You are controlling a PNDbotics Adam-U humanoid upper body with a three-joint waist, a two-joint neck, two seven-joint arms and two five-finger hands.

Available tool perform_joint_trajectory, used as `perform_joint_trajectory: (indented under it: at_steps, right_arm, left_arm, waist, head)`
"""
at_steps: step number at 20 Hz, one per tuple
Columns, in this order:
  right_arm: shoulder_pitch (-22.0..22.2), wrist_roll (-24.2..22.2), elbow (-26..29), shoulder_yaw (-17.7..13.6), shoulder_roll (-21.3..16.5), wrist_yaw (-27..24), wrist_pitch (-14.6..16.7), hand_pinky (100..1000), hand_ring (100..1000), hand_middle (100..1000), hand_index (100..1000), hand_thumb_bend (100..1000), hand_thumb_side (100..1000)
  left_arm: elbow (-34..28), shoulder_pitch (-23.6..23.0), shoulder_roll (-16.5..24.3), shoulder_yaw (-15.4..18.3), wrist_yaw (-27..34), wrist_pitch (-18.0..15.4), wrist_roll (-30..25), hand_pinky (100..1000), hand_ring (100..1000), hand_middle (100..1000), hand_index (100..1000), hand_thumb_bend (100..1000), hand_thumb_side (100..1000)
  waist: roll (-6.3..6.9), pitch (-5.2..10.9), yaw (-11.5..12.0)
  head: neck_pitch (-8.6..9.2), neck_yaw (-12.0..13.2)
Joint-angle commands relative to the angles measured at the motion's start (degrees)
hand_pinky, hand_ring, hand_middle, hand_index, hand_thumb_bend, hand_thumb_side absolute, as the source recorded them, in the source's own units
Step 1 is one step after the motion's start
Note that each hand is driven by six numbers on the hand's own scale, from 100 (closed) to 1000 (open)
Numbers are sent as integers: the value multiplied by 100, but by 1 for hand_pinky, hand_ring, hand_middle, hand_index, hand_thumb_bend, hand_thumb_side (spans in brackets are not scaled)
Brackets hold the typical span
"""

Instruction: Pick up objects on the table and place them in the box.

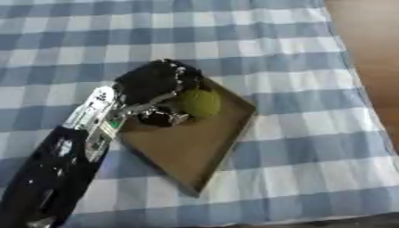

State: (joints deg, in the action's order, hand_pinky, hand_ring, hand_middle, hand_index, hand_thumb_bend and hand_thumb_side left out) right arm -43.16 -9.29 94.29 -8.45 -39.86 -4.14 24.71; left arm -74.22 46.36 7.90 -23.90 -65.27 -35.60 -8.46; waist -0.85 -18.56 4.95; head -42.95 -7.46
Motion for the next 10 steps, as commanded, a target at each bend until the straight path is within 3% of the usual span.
perform_joint_trajectory:
  at_steps: [1,4,5,6,7,8,10]
  right_arm:
    - [-79,10,33,-62,-133,-40,-22,810,735,653,794,100,470]
    - [-78,11,30,-59,-141,-41,-17,810,735,653,794,100,470]
    - [-77,13,26,-60,-144,-40,-17,810,735,653,794,100,470]
    - [-75,15,20,-61,-148,-39,-18,810,735,653,794,100,470]
    - [-73,18,12,-63,-153,-37,-20,810,735,653,794,100,470]
    - [-72,22,5,-64,-158,-35,-20,810,736,653,795,100,470]
    - [-74,28,-3,-63,-164,-33,-18,810,736,654,795,100,470]
  left_arm:
    - [-69,59,35,-23,-304,-185,-274,687,717,721,888,321,100]
    - [-94,64,63,-29,-526,-306,-566,772,814,798,941,417,112]
    - [-110,68,75,-24,-604,-332,-653,790,831,811,951,435,152]
    - [-135,73,86,-13,-666,-351,-710,822,865,836,965,495,287]
    - [-169,75,97,1,-712,-362,-731,831,876,843,970,520,338]
    - [-203,77,106,15,-744,-363,-728,842,886,850,976,562,465]
    - [-257,77,120,36,-776,-346,-686,852,900,857,982,582,556]
  waist:
    - [-8,115,-4]
    - [-7,118,-2]
    - [-6,119,-1]
    - [-6,121,0]
    - [-5,123,3]
    - [-5,125,5]
    - [-7,127,8]
  head:
    - [46,-20]
    - [33,-29]
    - [29,-33]
    - [25,-35]
    - [21,-37]
    - [21,-38]
    - [23,-43]
